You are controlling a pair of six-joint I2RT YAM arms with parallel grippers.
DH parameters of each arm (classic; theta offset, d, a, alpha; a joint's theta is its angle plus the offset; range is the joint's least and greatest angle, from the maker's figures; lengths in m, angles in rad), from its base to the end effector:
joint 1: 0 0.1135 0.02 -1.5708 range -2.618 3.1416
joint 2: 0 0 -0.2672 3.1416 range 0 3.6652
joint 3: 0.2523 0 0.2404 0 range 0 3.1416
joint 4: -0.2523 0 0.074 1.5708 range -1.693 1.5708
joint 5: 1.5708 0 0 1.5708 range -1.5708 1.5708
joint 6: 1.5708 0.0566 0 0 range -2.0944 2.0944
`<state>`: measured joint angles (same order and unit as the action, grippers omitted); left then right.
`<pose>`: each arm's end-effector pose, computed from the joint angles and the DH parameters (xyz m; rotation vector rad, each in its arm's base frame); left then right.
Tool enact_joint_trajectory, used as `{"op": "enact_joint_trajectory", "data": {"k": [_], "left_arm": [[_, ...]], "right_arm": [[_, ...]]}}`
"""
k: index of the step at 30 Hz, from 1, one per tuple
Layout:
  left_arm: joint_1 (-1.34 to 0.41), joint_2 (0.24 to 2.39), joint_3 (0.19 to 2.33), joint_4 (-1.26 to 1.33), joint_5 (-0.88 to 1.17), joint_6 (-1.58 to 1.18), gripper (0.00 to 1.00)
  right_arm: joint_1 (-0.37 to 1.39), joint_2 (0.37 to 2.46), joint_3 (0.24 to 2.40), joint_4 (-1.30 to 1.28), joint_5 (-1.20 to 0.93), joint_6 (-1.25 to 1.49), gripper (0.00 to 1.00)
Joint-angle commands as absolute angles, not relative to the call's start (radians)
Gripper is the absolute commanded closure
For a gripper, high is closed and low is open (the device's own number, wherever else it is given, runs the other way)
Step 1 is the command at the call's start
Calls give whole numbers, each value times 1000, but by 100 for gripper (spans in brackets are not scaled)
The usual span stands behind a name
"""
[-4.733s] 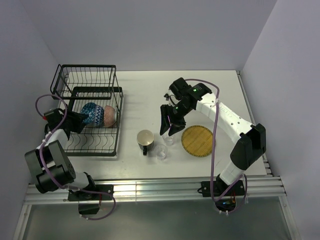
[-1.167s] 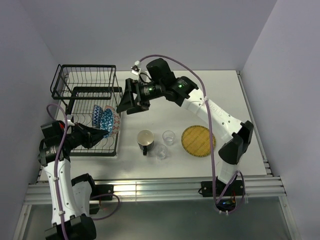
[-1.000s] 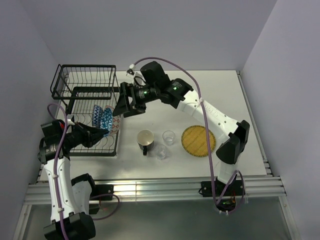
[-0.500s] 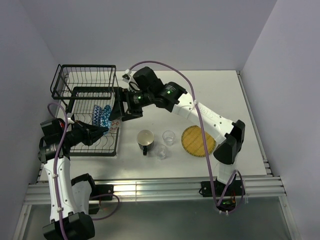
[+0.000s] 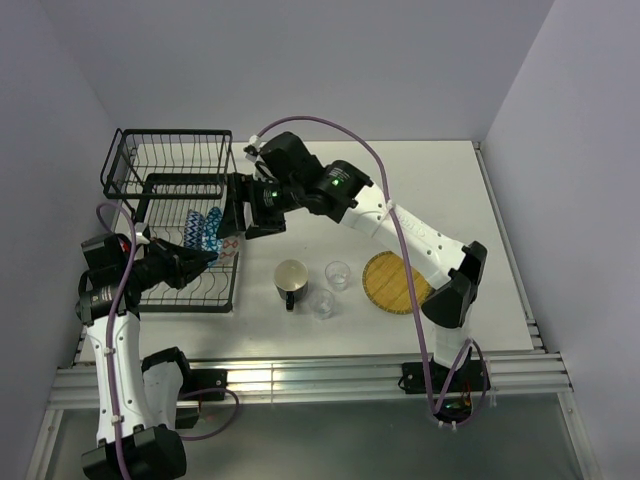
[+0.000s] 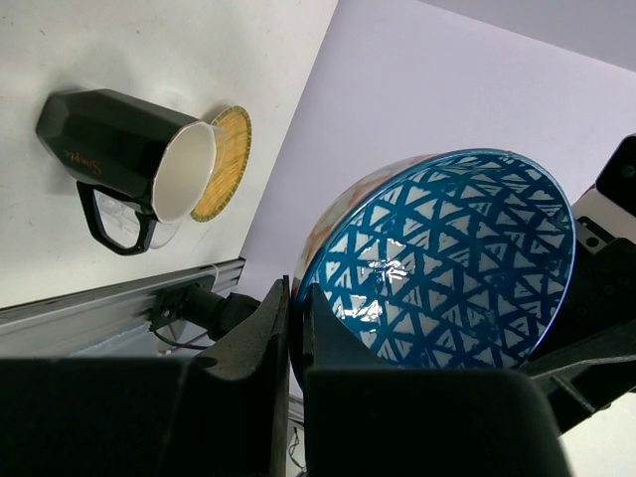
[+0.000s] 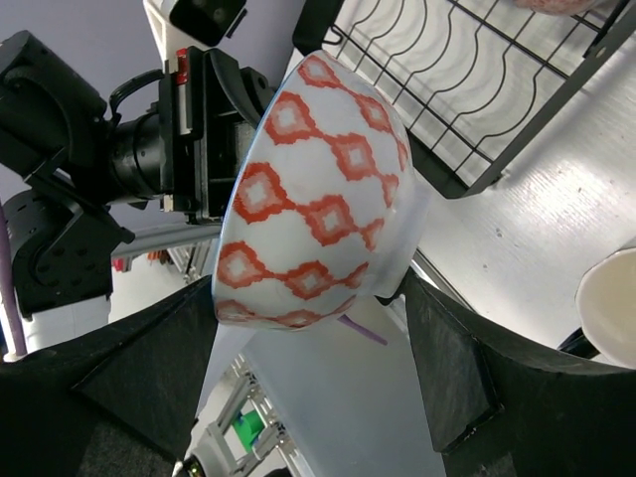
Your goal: Load the mixed dishes into the dish rack
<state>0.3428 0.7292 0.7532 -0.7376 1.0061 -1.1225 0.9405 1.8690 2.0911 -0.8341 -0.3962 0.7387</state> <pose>0.1393 -0.0010 0.2888 -1.0911 2.0638 -1.5455 0.2273 0.3487 0.4062 -0.5050 2.4305 1.2863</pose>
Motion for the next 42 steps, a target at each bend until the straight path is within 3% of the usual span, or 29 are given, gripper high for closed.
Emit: {"op": "enact_joint_trajectory", "data": {"k": [1, 13, 19, 22, 25, 26, 35, 42], "left_arm": [[336, 718, 813, -658, 1077, -1155, 100], [327, 716, 816, -634, 1075, -1180, 100], [318, 730, 813, -617, 1063, -1180, 100], [314, 736, 810, -607, 1058, -1174, 100], [311, 741, 805, -617, 1052, -1155, 100], [311, 741, 802, -624, 1048, -1151, 100], [307, 767, 805, -661, 1023, -1092, 87], [307, 781, 818, -680, 1005, -1075, 59]], "right_arm": [[951, 1888, 2123, -870, -334, 744, 19], [957, 1931, 2160, -822, -370, 782, 20], [957, 1954, 2183, -819, -373, 836, 30], [957, 1956, 2180, -813, -356, 847, 41], [957, 1959, 2180, -813, -345, 844, 78], [957, 1963, 2183, -815, -345, 842, 100], [960, 1967, 2166, -822, -324, 819, 100], [960, 1970, 2146, -805, -340, 815, 100]]}}
